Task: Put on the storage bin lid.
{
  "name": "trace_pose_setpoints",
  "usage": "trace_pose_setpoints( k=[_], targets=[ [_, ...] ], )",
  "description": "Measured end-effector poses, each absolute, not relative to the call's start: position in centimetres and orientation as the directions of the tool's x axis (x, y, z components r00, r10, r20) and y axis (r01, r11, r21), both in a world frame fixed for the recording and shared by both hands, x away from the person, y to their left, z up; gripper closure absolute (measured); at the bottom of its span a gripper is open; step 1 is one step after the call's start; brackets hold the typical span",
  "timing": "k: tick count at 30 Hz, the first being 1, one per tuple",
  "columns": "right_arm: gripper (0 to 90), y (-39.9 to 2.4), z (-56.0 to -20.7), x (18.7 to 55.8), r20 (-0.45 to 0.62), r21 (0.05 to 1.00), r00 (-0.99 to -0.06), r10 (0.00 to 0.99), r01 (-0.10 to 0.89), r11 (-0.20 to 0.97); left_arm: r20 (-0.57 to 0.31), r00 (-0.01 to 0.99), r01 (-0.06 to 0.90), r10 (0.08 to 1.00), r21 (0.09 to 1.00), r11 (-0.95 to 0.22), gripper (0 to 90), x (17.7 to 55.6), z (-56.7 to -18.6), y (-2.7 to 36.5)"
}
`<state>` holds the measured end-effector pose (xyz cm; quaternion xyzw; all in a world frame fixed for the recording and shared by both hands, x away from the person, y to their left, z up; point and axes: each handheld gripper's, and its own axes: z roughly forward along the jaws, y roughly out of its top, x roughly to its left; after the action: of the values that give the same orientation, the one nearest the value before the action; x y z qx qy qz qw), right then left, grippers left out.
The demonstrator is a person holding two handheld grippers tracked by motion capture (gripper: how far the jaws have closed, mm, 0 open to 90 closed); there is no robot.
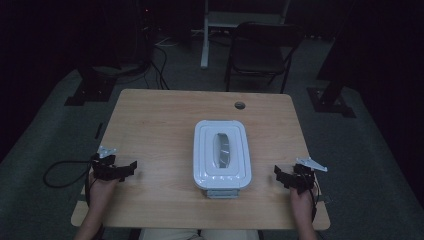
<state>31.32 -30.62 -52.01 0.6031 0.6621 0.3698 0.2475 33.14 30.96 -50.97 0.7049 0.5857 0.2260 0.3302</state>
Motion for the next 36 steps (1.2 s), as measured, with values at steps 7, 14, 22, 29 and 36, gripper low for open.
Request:
trace_pose_setpoints(
  k=[7,14,22,29,36],
  targets=[
    [12.2,-31.4,-52.0,30.2,0.117,0.793,-0.123,0.986,0.609,-0.018,-0.054,0.172,0.691,0.984,0.718,-0.081,2.0,32.2,-51.4,31.2],
    [12.1,-32.1,-52.5,29.2,0.112,0.779,-0.096,0.989,0.626,-0.028,-0.045,0.139,0.704,0.989,0.707,-0.066,2.0,31.7,-52.0,31.5],
    [12.1,-32.9,-52.6,28.4,0.111,0.774,-0.051,0.993,0.632,-0.054,-0.017,0.097,0.72,0.995,0.692,-0.058,2.0,31.0,-52.3,31.8],
    [12.2,-32.4,-52.7,28.6,0.047,0.748,-0.031,0.998,0.663,-0.015,0.009,0.068,0.724,0.998,0.688,-0.056,2.0,30.7,-52.4,31.7],
    [12.2,-31.8,-52.8,29.0,0.013,0.722,-0.048,0.999,0.692,0.024,0.009,0.037,0.725,0.999,0.688,-0.032,2.0,30.7,-52.4,31.8]
  ],
)
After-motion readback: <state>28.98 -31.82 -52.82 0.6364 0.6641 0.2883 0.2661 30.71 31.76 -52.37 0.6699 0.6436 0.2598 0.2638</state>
